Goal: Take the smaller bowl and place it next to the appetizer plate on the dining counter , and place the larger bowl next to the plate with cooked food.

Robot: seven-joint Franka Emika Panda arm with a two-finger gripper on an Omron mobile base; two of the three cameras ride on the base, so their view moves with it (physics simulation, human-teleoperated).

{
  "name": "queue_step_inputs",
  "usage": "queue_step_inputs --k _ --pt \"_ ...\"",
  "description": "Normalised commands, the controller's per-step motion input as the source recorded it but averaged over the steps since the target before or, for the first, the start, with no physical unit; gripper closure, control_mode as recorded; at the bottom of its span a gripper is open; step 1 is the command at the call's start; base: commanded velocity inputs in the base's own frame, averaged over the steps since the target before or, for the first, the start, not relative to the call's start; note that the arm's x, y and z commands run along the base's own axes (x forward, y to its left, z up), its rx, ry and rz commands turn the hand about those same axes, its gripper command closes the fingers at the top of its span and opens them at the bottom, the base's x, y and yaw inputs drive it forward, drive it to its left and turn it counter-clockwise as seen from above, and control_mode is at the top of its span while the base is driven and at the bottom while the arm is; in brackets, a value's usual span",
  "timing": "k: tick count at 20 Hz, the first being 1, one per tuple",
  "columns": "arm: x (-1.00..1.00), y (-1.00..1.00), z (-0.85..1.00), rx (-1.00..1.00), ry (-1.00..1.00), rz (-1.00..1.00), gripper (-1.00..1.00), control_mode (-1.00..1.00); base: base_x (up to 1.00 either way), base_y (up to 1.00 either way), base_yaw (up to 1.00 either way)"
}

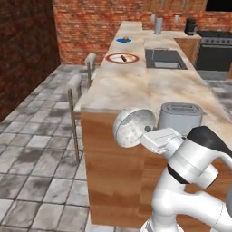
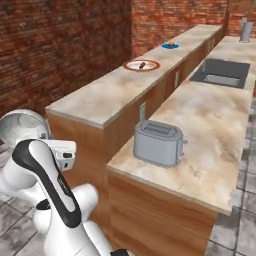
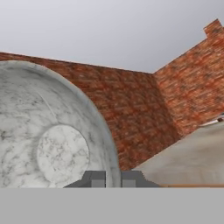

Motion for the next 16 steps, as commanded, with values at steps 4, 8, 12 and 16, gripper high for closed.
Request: queue_step_inputs --k 4,8,12,16 --pt "0.00 0.00 0.00 0.00 0.00 0.00 1.00 1.00 0.19 1.00 -0.37" --pt "0.00 0.00 0.00 0.00 0.00 0.00 1.00 1.00 0.14 1.00 -0.31" --pt "0.00 0.00 0.00 0.00 0.00 0.00 1.00 1.00 0.13 1.00 -0.31" --pt "0.00 0.00 0.00 0.00 0.00 0.00 1.00 1.00 0.22 1.00 -0.35"
